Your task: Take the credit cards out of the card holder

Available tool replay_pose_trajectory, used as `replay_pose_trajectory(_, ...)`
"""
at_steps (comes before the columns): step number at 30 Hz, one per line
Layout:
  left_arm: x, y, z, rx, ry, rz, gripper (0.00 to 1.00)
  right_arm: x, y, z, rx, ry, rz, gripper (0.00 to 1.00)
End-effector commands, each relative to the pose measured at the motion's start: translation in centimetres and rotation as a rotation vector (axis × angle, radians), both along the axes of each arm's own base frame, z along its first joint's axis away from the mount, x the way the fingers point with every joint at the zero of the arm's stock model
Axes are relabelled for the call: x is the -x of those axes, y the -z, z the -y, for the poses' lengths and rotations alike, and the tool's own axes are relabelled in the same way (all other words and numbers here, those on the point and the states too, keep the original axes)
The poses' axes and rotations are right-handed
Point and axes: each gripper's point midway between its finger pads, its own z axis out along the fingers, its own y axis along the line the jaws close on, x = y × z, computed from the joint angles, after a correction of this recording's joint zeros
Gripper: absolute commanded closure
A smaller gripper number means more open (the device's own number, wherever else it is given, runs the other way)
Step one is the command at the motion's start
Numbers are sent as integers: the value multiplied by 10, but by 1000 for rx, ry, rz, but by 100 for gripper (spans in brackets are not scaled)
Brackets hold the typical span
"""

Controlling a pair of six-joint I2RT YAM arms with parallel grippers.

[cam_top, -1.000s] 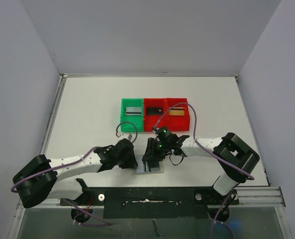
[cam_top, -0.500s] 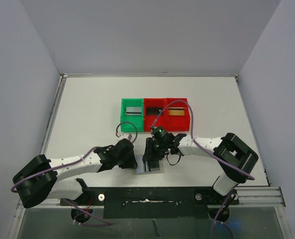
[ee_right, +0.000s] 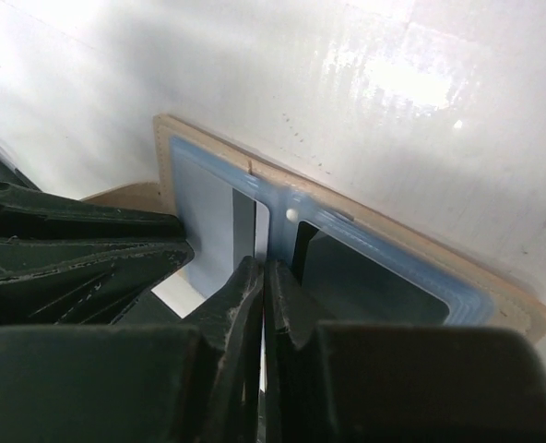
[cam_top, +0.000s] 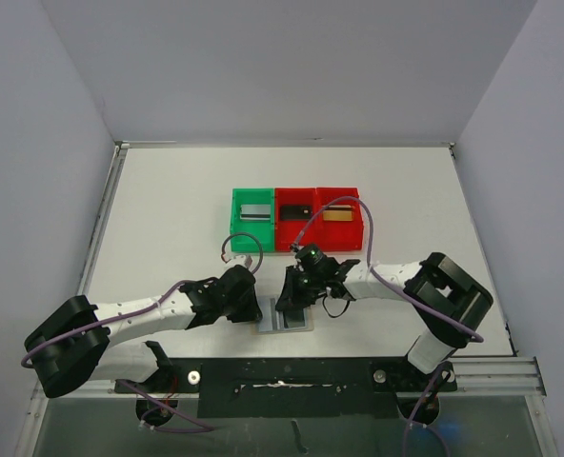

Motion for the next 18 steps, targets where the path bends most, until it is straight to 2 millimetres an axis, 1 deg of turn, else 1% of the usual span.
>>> replay_pose_trajectory(1,8,16,-15,-62,-12,-40,85,-4,-20,-12,-148,-16,12,100)
replay_pose_trajectory(5,8,16,-15,-63,-12,-40,85,-6,-27,-7,-190,-5,14,100)
replay_pose_trajectory(12,10,18,-17,-72,-13,-45,86,-10,-32,11,-218,7,20,100)
replay_pose_trajectory(18,8,15,-15,-63,-11,-36,86,-11,-30,16,-215,-6,12,100)
